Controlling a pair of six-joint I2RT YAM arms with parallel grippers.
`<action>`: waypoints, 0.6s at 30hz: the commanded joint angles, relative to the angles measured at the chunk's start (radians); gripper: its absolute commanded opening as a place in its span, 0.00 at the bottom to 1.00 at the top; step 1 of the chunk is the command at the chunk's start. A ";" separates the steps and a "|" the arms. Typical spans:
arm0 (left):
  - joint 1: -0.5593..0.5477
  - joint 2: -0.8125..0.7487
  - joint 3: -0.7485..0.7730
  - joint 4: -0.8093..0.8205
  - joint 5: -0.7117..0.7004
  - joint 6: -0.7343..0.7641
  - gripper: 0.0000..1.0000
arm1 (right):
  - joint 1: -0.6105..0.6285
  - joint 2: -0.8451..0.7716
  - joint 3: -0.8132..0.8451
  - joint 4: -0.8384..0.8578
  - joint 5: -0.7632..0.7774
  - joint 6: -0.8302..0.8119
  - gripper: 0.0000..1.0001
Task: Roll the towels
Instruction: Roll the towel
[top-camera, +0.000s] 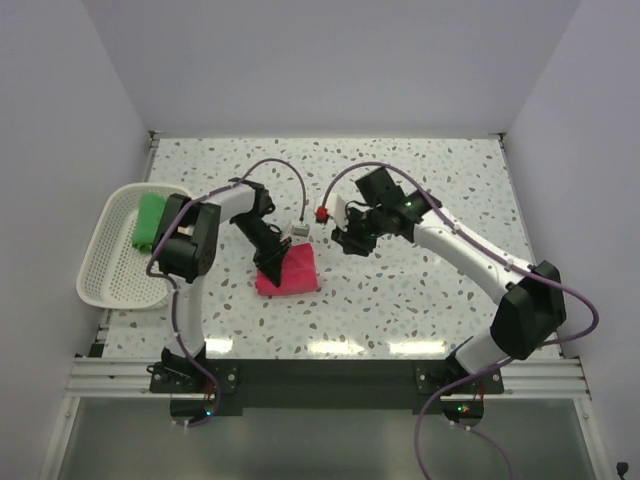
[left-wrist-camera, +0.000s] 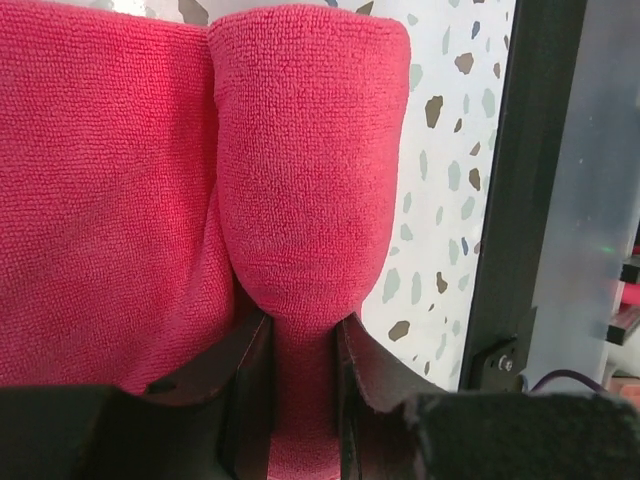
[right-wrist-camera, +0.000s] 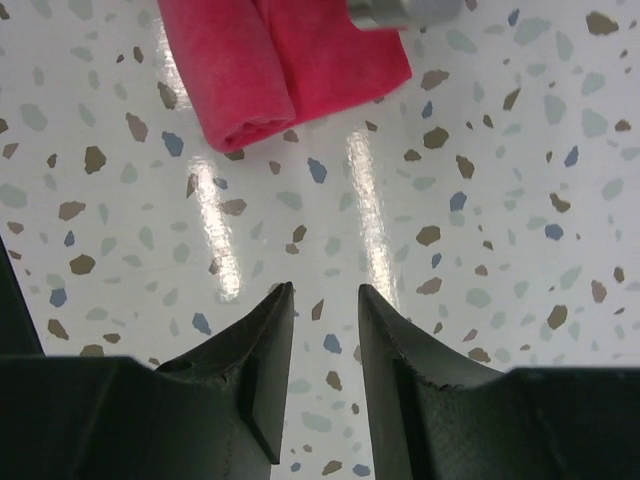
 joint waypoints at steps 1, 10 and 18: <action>0.006 0.107 0.018 0.088 -0.151 0.090 0.19 | 0.123 0.018 -0.010 0.123 0.155 -0.031 0.35; 0.015 0.196 0.079 0.074 -0.158 0.087 0.26 | 0.346 0.198 -0.067 0.402 0.236 -0.050 0.36; 0.015 0.212 0.102 0.062 -0.148 0.096 0.27 | 0.427 0.345 -0.039 0.490 0.212 -0.085 0.53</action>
